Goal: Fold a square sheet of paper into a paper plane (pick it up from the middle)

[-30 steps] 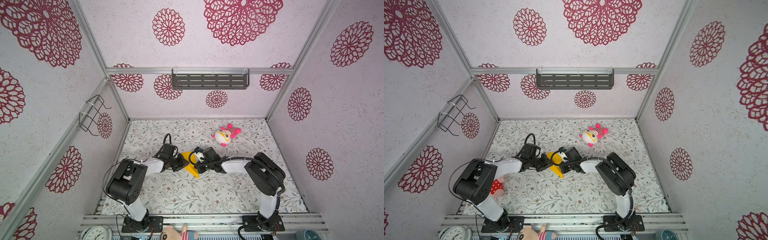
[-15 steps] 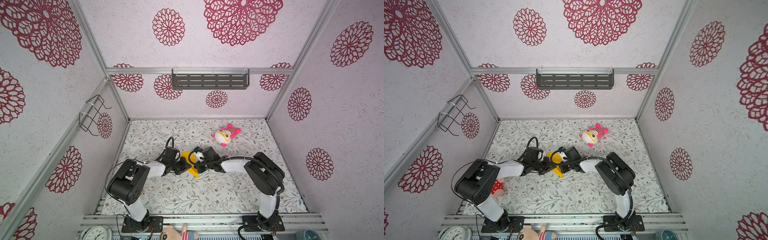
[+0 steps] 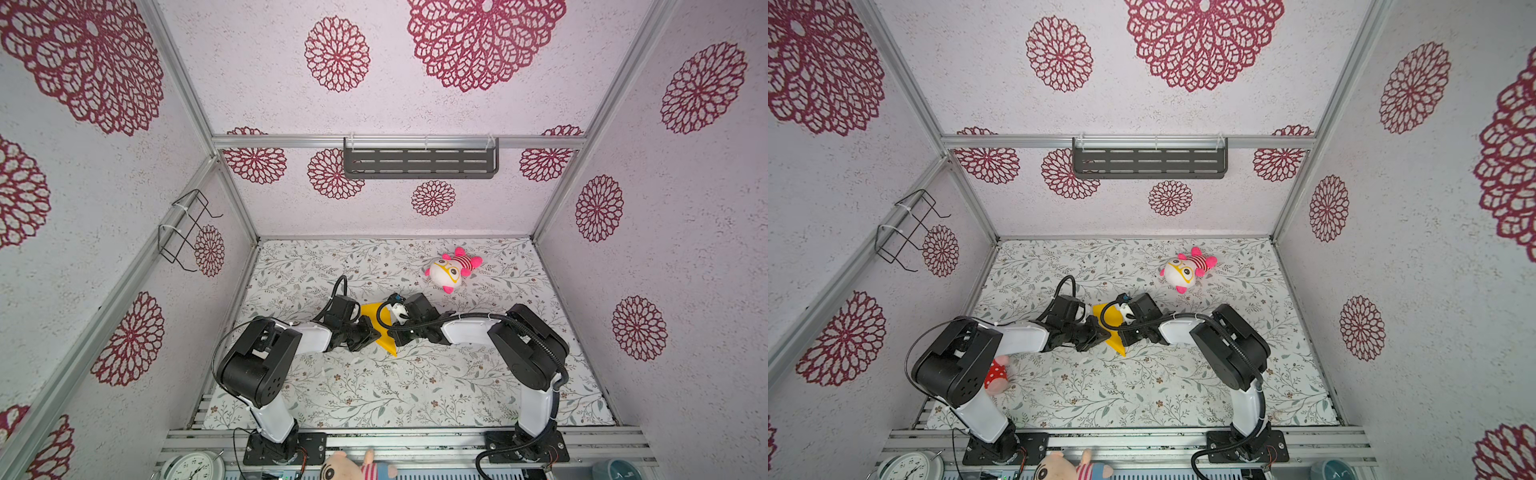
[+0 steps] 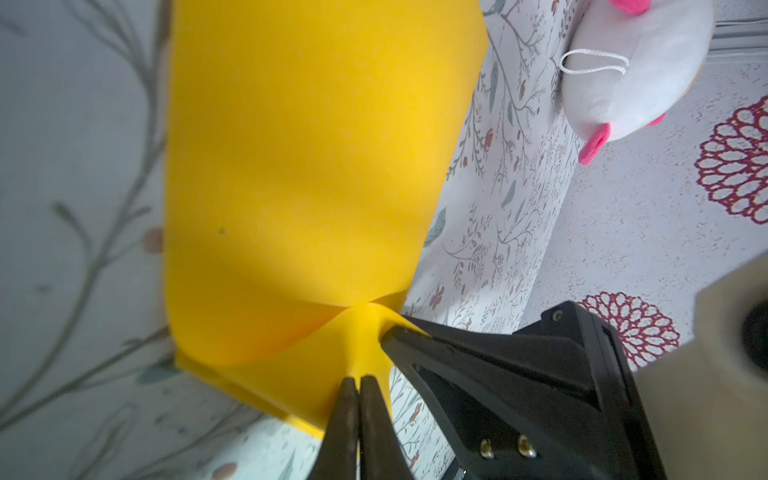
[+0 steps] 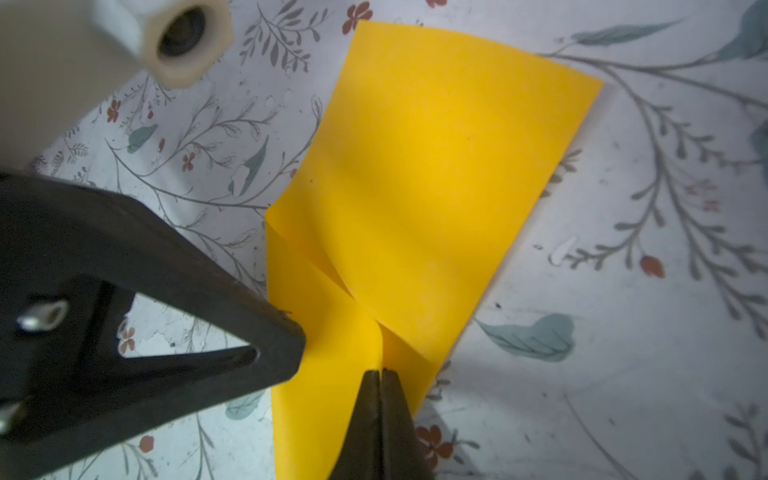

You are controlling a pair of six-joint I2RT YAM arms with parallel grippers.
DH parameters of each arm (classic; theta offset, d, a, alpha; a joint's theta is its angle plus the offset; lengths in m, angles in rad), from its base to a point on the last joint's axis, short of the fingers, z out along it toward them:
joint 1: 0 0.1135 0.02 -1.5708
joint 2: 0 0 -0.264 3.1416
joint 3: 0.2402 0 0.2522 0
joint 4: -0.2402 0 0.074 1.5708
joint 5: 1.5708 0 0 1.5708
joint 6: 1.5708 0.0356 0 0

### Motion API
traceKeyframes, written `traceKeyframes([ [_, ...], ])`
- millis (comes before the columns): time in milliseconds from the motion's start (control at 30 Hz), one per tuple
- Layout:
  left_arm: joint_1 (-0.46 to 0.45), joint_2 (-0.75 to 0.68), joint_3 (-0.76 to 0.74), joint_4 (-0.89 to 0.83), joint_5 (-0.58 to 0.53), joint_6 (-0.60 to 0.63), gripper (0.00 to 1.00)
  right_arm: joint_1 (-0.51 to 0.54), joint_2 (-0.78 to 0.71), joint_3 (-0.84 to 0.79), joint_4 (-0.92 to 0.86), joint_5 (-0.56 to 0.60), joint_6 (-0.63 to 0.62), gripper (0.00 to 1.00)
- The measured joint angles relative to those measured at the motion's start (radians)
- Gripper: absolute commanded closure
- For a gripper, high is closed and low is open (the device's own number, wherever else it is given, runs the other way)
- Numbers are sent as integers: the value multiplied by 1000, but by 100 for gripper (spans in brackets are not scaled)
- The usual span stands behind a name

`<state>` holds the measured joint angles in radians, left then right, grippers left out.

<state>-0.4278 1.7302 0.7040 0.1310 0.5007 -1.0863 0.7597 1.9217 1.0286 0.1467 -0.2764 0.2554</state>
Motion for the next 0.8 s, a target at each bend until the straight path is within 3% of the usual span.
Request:
traceKeyframes([
  [633,0,18,-6,-9,-16,-6,95,-3,10,17,-13,-16,0,95],
  [800,0,21,-1,-20,-23,-5,97,-3,10,24,-25,-16,21,84],
])
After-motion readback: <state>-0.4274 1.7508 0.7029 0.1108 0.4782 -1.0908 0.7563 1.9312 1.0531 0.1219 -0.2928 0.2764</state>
